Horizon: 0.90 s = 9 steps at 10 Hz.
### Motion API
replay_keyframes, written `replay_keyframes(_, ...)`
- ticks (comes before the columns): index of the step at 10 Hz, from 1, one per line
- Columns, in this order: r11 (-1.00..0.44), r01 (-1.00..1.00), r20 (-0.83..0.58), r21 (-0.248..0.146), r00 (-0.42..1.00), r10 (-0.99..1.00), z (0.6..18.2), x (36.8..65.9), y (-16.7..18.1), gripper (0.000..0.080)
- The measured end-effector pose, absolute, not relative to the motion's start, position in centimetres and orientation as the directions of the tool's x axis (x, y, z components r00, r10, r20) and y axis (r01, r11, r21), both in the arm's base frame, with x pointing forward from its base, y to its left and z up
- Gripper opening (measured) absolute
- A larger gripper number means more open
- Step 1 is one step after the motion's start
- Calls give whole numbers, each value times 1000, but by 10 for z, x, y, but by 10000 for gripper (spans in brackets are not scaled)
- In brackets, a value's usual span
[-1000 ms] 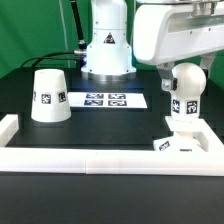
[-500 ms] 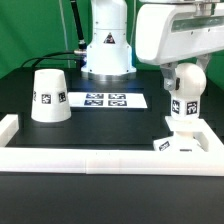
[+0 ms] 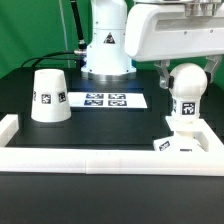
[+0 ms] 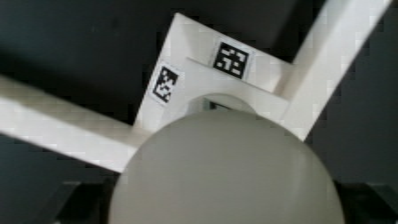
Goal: Assemble lamp
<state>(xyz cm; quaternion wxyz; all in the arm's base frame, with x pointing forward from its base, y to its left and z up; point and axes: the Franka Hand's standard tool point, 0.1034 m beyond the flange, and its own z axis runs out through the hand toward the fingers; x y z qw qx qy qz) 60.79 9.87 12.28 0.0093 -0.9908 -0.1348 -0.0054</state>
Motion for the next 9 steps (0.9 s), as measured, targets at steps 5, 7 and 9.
replay_keyframes(5,-942,-335,-16,-16,942,-335,121,605,102,579)
replay_keyframes(7,-856,-518,-19,-12,856,-517,121,605,104,579)
replay_keyframes(9,-747,-664,-33,-19,748,-663,121,605,103,579)
